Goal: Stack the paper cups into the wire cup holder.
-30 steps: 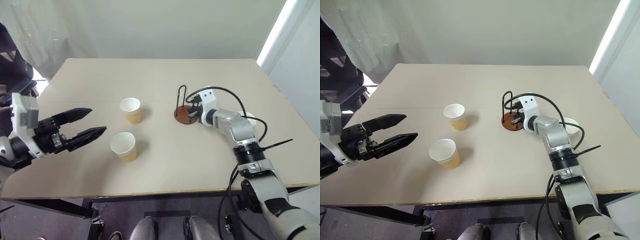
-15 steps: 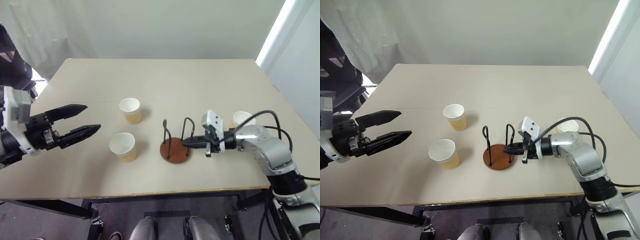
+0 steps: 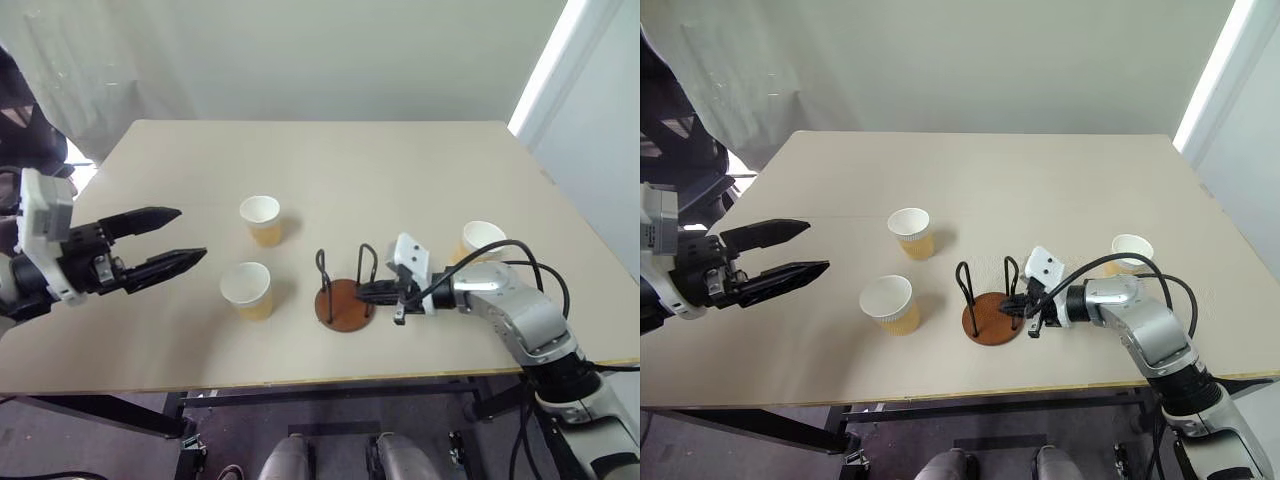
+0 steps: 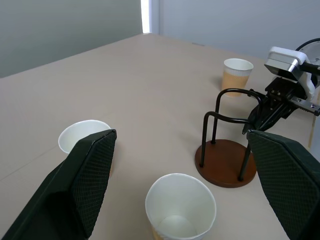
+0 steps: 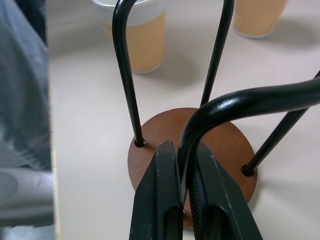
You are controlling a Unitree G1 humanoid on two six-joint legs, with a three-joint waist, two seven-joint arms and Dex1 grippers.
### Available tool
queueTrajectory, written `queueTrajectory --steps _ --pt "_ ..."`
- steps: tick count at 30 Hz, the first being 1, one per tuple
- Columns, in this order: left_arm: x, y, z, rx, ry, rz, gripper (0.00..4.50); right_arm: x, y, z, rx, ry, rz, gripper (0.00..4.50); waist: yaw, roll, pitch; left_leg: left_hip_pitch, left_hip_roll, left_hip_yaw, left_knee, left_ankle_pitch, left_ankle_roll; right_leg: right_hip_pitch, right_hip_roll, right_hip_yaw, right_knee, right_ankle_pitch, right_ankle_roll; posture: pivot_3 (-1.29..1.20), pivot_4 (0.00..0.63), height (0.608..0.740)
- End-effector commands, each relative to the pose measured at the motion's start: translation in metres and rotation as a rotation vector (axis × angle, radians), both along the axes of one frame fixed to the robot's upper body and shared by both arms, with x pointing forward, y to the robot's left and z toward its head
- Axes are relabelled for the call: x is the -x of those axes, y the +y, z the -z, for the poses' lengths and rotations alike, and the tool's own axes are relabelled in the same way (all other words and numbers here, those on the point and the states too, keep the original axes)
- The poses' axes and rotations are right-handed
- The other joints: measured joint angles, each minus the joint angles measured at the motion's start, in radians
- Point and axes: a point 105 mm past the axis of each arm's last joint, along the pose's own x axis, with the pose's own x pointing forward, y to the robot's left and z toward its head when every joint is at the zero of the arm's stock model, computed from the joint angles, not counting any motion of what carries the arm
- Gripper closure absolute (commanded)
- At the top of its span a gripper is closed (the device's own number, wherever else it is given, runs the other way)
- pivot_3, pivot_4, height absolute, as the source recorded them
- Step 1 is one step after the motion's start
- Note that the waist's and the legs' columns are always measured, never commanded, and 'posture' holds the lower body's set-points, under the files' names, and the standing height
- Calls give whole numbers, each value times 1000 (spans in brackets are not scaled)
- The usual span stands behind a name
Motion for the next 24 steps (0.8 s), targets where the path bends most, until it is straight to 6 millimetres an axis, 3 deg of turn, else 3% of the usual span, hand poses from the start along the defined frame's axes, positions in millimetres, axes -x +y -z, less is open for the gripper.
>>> queueTrajectory --steps 1,9,13,22,24 --pt "3 0 -11 -33 -44 2 0 -1 1 -8 0 -44 2 4449 0 -1 0 0 0 0 0 0 0 -1 0 0 0 0 0 0 150 740" --pt "2 1 -8 -35 -28 -1 0 5 5 -7 14 -31 -27 4449 0 -1 0 -1 0 0 -1 -1 -1 -2 0 0 0 0 0 0 150 740" --pt "1 2 -8 -35 -26 -1 0 4 5 -7 20 -35 -32 3518 0 -1 0 -1 0 0 -1 -1 -1 -2 0 0 0 0 0 0 150 740" --pt "0 6 -12 -47 -28 0 0 5 -3 -11 64 -64 -59 264 0 -1 0 -2 0 0 -1 -1 -1 -3 0 0 -1 0 0 0 150 740" --pt "-1 8 -17 -62 -39 3 0 6 -15 -16 92 -63 -66 41 1 -1 0 -3 0 0 -1 -1 -1 -4 0 0 -1 0 0 0 150 740"
